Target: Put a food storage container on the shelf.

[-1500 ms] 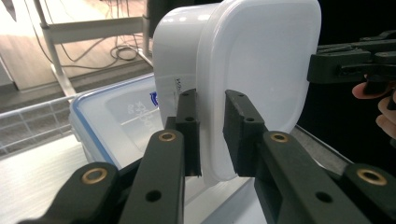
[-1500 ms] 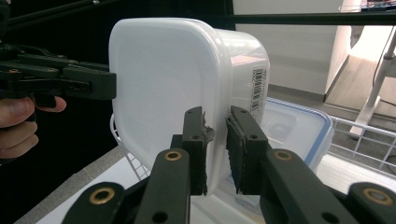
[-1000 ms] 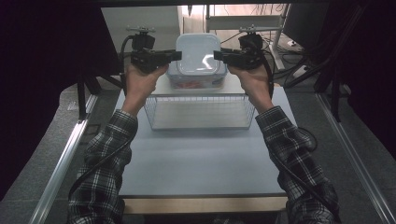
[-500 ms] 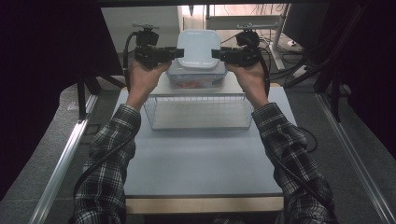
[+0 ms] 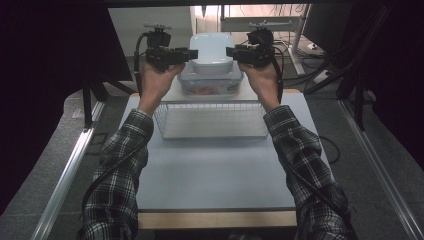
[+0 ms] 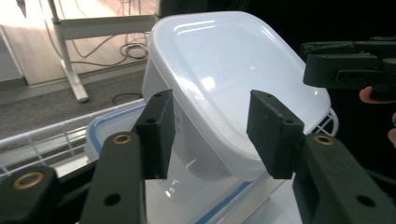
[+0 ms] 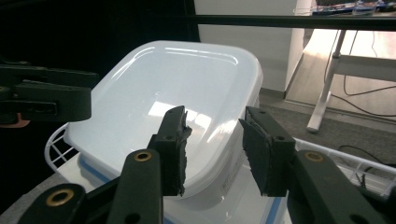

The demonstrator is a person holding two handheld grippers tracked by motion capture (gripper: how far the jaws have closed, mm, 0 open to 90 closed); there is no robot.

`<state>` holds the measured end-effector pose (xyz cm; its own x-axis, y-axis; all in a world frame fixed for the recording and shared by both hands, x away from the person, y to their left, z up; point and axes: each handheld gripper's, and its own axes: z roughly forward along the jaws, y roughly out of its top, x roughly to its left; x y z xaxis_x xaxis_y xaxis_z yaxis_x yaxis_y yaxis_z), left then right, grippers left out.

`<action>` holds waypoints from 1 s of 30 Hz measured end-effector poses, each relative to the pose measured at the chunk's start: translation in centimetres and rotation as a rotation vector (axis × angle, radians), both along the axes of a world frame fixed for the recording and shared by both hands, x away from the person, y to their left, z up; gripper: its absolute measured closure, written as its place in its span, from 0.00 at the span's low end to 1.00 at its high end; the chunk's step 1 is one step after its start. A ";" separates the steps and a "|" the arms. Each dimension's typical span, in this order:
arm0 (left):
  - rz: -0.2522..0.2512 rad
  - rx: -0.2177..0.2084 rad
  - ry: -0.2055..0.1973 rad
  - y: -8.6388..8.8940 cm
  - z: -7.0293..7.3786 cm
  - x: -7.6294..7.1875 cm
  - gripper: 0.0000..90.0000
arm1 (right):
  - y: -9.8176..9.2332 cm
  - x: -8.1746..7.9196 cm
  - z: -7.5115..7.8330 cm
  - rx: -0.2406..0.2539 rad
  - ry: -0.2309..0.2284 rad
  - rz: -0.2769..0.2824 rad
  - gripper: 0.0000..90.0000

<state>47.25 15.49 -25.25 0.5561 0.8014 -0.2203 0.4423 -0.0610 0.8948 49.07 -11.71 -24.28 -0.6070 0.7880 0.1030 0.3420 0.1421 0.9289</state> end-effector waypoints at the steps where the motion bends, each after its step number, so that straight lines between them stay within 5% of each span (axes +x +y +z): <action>1: 0.000 0.000 0.000 0.0 0.0 0.0 0.57 | 0.1 0.1 0.0 -0.006 -0.002 -0.004 0.67; 7: 0.025 0.012 -0.002 0.1 0.2 0.4 0.54 | 0.6 0.7 0.2 -0.023 0.002 -0.010 0.67; 16: -0.016 -0.011 -0.016 0.4 0.4 0.0 0.49 | 0.5 0.3 0.5 -0.009 -0.005 0.024 0.61; 30: -0.123 0.031 -0.048 0.9 -0.3 -3.0 0.15 | -0.9 -1.6 -0.2 -0.010 -0.005 0.147 0.24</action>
<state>44.20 16.34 -25.57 0.6598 0.7326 -0.1673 0.3866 -0.1400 0.9116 47.46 -12.60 -24.52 -0.7166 0.6914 0.0924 0.3119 0.1992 0.9290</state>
